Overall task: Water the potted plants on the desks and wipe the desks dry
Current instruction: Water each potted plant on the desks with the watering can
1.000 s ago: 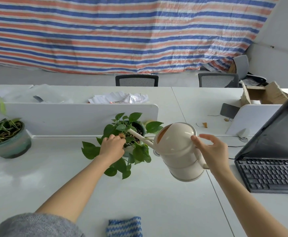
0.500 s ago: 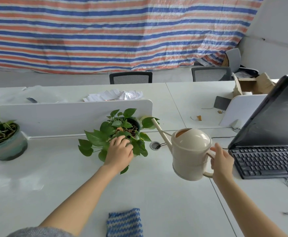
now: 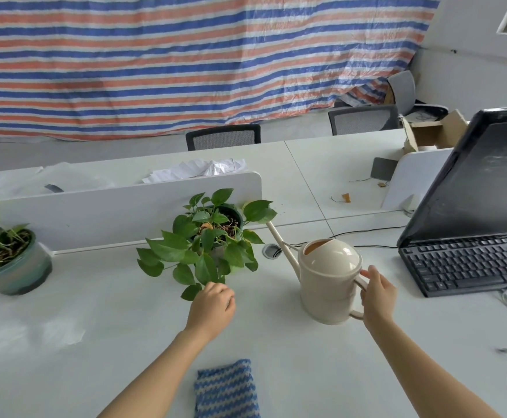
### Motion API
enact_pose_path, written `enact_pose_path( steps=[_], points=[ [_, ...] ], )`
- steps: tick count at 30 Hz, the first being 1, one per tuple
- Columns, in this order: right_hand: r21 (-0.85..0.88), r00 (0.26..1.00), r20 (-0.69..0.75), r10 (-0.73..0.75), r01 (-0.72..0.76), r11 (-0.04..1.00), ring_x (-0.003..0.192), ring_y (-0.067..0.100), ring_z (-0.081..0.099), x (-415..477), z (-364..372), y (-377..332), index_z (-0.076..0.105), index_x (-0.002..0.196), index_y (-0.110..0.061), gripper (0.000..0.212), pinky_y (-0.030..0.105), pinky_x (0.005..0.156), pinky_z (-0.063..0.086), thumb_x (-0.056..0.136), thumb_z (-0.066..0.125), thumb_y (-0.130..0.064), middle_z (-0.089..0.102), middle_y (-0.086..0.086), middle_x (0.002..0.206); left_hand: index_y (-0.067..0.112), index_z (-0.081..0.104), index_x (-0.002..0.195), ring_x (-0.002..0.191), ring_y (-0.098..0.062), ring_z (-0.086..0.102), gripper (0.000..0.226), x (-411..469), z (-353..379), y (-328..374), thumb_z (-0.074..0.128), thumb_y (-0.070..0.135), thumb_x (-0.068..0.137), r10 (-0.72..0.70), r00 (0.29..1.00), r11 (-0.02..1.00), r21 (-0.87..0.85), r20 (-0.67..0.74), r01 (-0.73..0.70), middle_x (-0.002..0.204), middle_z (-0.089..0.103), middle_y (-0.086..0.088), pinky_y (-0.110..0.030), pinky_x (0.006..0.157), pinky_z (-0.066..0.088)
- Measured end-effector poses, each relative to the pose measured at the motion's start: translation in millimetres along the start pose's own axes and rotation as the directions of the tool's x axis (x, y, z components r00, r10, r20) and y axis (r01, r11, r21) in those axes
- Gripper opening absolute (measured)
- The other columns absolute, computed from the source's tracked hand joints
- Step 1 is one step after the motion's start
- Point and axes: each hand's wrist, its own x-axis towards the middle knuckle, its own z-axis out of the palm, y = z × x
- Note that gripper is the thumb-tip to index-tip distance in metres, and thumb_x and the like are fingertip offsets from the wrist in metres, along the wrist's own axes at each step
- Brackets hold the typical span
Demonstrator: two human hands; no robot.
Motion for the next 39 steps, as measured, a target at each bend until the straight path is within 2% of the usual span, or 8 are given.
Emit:
enact_pose_path(
  steps=[4, 13, 16, 18, 22, 29, 35, 39],
  points=[
    [-0.009, 1.000, -0.003, -0.014, 0.014, 1.000, 0.054, 0.018, 0.031, 0, -2, 6, 0.064, 0.085, -0.006, 0.029, 0.029, 0.054, 0.032, 0.089, 0.045, -0.027, 0.032, 0.005, 0.056, 0.014, 0.059, 0.120, 0.118, -0.019, 0.047, 0.033, -8, 6, -7, 0.039, 0.024, 0.096, -0.129, 0.988, 0.991, -0.006, 0.083, 0.130, 0.125, 0.059, 0.001, -0.028, 0.089, 0.042],
    [-0.033, 1.000, 0.017, 0.027, -0.026, 0.999, 0.052, 0.019, 0.029, -4, -21, 13, 0.058, 0.066, -0.010, 0.027, 0.028, 0.053, 0.029, 0.089, 0.046, -0.018, 0.030, 0.004, 0.056, 0.014, 0.060, 0.116, 0.114, -0.023, 0.052, 0.030, -20, 7, -45, 0.042, 0.025, 0.094, -0.370, 0.918, 0.918, -0.097, 0.146, 0.385, 0.120, 0.062, -0.003, -0.031, 0.085, 0.047],
    [-0.066, 0.998, 0.044, 0.035, -0.032, 0.997, 0.048, 0.021, 0.033, -3, -30, 16, 0.055, 0.072, -0.002, 0.026, 0.028, 0.051, 0.029, 0.089, 0.046, -0.017, 0.035, 0.008, 0.055, 0.011, 0.062, 0.094, 0.095, -0.029, 0.056, 0.020, -16, 0, -59, 0.044, 0.020, 0.092, -0.529, 0.829, 0.762, -0.328, 0.179, 0.557, 0.098, 0.063, -0.009, -0.031, 0.077, 0.044],
    [-0.119, 0.999, 0.030, 0.024, -0.020, 0.993, 0.053, 0.024, 0.040, -1, -31, 15, 0.061, 0.082, 0.001, 0.027, 0.031, 0.058, 0.035, 0.089, 0.045, -0.020, 0.041, 0.011, 0.057, 0.008, 0.054, 0.075, 0.079, -0.029, 0.048, 0.014, -12, -6, -73, 0.047, 0.015, 0.086, -0.648, 0.729, 0.540, -0.544, 0.218, 0.643, 0.078, 0.054, -0.011, -0.030, 0.070, 0.036],
    [-0.318, 0.976, -0.036, -0.213, 0.191, 0.929, 0.093, 0.032, 0.054, 4, -17, -12, 0.061, 0.086, -0.008, 0.030, 0.040, 0.083, 0.039, 0.091, 0.039, -0.027, 0.057, 0.015, 0.089, 0.007, 0.045, 0.067, 0.072, -0.025, 0.040, 0.010, -3, -14, -109, 0.047, 0.016, 0.071, -0.760, 0.600, 0.314, -0.665, 0.251, 0.677, 0.071, 0.045, -0.013, -0.033, 0.067, 0.032],
    [-0.311, 0.853, 0.202, -0.481, 0.521, 0.795, 0.105, 0.027, 0.051, -26, 79, -69, 0.067, 0.103, -0.005, 0.024, 0.037, 0.094, 0.041, 0.091, 0.046, -0.007, 0.050, 0.002, 0.101, 0.007, 0.045, 0.064, 0.070, -0.026, 0.038, 0.023, 31, -44, -139, 0.047, 0.010, 0.087, -0.773, 0.615, 0.340, -0.716, 0.156, 0.610, 0.066, 0.044, -0.012, -0.032, 0.067, 0.030],
    [-0.397, 0.819, 0.491, -0.296, 0.513, 0.761, 0.088, 0.026, 0.054, -51, 177, -67, 0.065, 0.103, 0.004, 0.029, 0.031, 0.078, 0.043, 0.091, 0.041, -0.006, 0.061, 0.020, 0.105, 0.004, 0.066, 0.083, 0.086, -0.038, 0.057, 0.022, 75, -73, -165, 0.045, 0.009, 0.088, -0.764, 0.645, 0.420, -0.740, 0.025, 0.526, 0.091, 0.064, -0.022, -0.035, 0.077, 0.044],
    [-0.503, 0.869, 0.495, 0.019, 0.269, 0.821, 0.056, 0.023, 0.042, -37, 232, -52, 0.054, 0.063, -0.004, 0.029, 0.031, 0.055, 0.038, 0.087, 0.038, -0.004, 0.048, 0.011, 0.061, 0.001, 0.064, 0.106, 0.106, -0.037, 0.059, 0.027, 112, -80, -177, 0.043, 0.009, 0.092, -0.736, 0.672, 0.366, -0.792, 0.075, 0.489, 0.107, 0.064, -0.019, -0.039, 0.089, 0.046]
  ],
)
